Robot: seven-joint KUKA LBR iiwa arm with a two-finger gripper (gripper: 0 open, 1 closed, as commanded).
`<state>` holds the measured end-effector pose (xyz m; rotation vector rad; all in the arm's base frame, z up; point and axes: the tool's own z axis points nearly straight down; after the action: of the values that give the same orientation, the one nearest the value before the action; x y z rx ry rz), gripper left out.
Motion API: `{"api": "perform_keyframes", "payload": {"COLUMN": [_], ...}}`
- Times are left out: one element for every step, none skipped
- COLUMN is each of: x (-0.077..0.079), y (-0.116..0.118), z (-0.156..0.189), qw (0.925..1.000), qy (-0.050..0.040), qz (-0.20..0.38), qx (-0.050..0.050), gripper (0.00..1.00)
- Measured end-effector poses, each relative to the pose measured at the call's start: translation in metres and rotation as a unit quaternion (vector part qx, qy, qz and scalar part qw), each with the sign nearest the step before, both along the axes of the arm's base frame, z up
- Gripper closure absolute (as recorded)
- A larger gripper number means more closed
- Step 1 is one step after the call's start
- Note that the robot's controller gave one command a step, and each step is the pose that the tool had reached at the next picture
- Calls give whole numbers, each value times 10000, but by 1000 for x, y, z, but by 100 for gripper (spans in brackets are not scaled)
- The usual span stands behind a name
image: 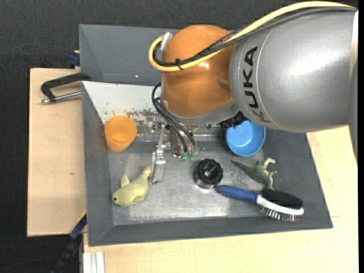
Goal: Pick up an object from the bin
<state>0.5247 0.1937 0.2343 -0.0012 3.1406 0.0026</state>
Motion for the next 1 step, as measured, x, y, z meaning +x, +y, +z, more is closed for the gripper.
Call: {"api": "perform_keyframes", "payload": {"x": [-12], "y": [3], "z": [-157], "qw": [9733], "qy": [33], "qz": [2294], "qx": [-10], "gripper": [0]}}
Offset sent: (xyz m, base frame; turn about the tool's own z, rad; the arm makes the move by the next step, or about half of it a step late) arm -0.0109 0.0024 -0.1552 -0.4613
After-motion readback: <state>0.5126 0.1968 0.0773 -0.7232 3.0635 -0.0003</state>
